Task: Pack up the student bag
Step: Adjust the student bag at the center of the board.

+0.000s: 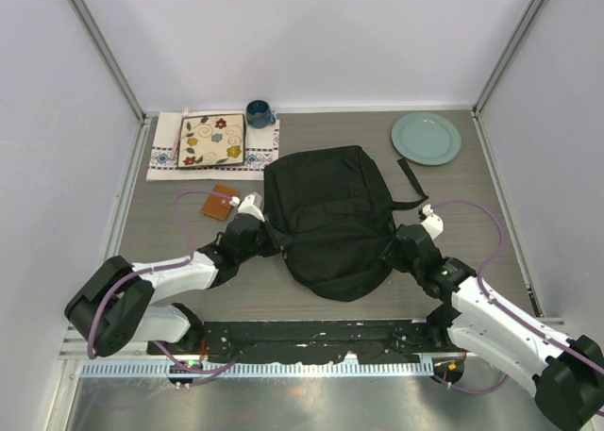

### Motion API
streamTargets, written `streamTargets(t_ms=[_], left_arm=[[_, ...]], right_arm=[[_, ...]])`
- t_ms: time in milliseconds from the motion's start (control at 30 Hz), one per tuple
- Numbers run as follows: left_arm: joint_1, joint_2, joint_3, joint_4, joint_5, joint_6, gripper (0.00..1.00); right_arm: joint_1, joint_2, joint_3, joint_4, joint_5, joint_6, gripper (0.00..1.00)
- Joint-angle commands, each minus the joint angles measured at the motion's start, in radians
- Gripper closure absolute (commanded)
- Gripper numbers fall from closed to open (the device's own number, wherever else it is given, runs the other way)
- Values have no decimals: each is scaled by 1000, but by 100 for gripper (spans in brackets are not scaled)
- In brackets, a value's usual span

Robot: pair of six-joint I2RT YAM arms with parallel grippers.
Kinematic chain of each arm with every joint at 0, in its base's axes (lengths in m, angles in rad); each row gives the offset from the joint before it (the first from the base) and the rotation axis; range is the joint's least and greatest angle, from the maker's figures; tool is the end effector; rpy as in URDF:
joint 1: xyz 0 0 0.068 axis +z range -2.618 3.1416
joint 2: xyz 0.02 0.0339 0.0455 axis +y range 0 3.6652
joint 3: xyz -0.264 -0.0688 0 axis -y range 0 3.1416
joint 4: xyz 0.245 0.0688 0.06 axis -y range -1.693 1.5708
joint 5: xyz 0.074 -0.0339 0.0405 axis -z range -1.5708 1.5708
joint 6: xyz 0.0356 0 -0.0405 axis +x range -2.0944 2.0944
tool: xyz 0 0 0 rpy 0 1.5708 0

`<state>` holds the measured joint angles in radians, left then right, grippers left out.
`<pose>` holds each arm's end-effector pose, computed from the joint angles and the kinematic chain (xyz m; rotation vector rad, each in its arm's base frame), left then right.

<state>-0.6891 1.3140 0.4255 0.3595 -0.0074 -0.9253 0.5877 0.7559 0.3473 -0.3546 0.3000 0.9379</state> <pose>0.1921 -0.1579 0.1612 -0.2699 2.2343 -0.9270 0.1345 0.0770 0.1776 0.5532 2.2647 0.4326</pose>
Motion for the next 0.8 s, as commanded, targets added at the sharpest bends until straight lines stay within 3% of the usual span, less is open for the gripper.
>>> streamTargets(t_ms=[0,100,167,300,433,600,700,767], left_arm=[[-4,-100,-86,55,1,-79,92],[-38,-154,-132,47,-46,-134,91],[-93,-211,-154,36,-127,-170,84],[-231,-266,-143,-42,-313,-245,81],[-341,-233,-105,-53,-425,-308,80],[-386,-115,-65,-16,-459,-380,82],[-388,-65,-70,35,-459,-423,77],[-388,-56,-74,58,-462,-432,76]], right_arm=[[-41,20,36,86,-48,-74,63],[-68,68,68,100,-65,-106,63],[-83,118,96,114,-75,-123,63],[-140,197,146,152,-105,-168,63],[-166,269,223,167,-125,-218,63],[-187,358,303,166,-163,-274,61],[-189,317,364,69,-131,-304,50],[-189,245,371,10,-84,-324,37]])
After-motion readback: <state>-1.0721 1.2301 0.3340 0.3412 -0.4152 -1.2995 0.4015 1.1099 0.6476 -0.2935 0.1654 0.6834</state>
